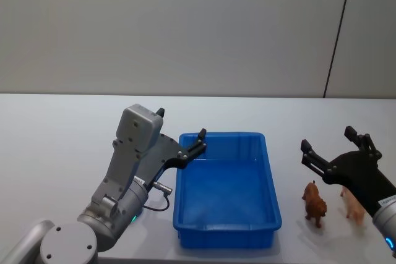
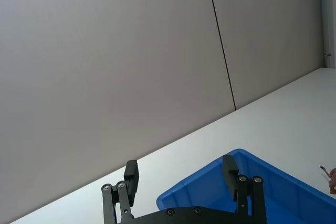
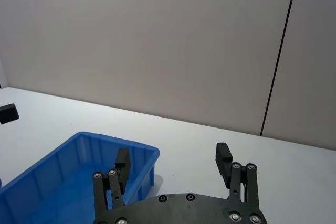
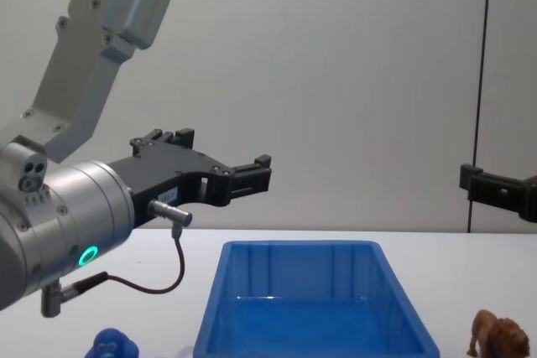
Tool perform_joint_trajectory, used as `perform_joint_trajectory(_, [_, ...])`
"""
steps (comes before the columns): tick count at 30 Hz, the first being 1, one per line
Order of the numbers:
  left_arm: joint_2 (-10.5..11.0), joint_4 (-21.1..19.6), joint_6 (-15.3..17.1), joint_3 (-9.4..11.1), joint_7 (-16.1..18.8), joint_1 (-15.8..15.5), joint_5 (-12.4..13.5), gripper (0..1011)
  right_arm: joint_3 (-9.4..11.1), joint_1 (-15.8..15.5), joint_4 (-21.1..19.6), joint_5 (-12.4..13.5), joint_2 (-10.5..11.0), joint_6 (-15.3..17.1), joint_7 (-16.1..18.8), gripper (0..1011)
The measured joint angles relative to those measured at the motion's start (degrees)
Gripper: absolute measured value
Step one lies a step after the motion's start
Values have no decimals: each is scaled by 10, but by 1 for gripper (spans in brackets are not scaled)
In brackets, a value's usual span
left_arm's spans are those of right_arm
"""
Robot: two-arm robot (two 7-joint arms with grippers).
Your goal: Pick up the two dolls from the table and place them into the box.
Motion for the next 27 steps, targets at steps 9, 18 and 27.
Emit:
perform_joint_trajectory(9, [0,0,0,0,0,0,0,1001,0,0,0,0,0,0,0,1001])
perform_joint_trajectory(18, [0,0,0,0,0,0,0,1002,0,0,0,0,0,0,0,1001])
perform_joint_trajectory(27, [0,0,0,0,0,0,0,1002,0,0,0,0,0,0,0,1001])
